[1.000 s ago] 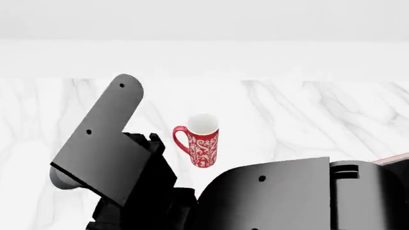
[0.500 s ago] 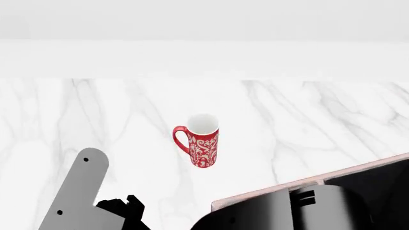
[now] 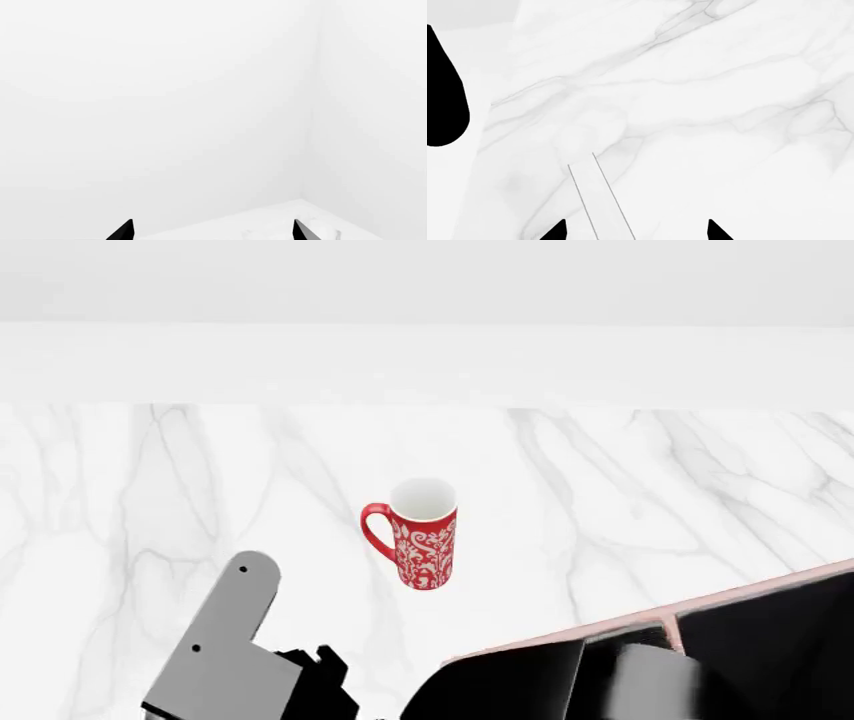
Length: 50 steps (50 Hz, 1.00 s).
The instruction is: Pick up the book and place it in the right compartment of the caddy.
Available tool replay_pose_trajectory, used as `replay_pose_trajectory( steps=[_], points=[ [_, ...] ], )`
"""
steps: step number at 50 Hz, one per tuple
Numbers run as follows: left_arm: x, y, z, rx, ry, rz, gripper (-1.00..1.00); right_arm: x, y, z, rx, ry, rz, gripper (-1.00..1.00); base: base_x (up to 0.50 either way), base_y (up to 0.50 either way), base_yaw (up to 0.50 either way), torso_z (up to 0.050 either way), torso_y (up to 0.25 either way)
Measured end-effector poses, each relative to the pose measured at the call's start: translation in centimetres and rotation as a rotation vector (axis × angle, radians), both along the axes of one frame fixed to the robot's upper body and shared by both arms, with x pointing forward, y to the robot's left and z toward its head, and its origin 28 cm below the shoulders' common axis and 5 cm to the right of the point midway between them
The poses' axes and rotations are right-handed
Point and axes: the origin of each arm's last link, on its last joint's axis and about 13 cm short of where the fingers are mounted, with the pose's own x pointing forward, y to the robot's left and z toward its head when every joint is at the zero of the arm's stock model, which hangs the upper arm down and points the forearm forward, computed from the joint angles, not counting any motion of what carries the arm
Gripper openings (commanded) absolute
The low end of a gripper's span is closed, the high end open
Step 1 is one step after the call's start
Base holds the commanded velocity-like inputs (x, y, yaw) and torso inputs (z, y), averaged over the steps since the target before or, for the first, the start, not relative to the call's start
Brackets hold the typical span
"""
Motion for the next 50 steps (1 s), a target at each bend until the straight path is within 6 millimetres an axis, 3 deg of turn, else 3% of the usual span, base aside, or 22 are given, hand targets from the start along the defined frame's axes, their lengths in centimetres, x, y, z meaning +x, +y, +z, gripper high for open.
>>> replay_pose_trajectory(
  steps=[19, 48, 49, 50],
  points=[
    [0.2, -0.1, 0.0, -0.002, 0.002, -0.005, 1.0, 1.0, 0.8, -3.0, -0.058, 0.053, 0.009, 1.0, 0.0, 0.0, 0.0, 0.0, 0.0],
    [0.1, -0.1, -0.4, -0.008, 0.006, -0.005, 1.0, 0.8, 1.8, -7.5, -0.171, 0.16, 0.08, 1.0, 0.0, 0.0, 0.0, 0.0, 0.0],
    [0.2, -0.1, -0.4, -0.008, 0.006, -0.005, 1.0, 0.8, 1.8, -7.6, -0.171, 0.162, 0.079, -1.0, 0.0, 0.0, 0.0, 0.0, 0.0],
    [0.2, -0.1, -0.4, -0.009, 0.006, -0.005, 1.0, 0.8, 1.8, -7.7, -0.172, 0.164, 0.079, -1.0, 0.0, 0.0, 0.0, 0.0, 0.0]
  ],
)
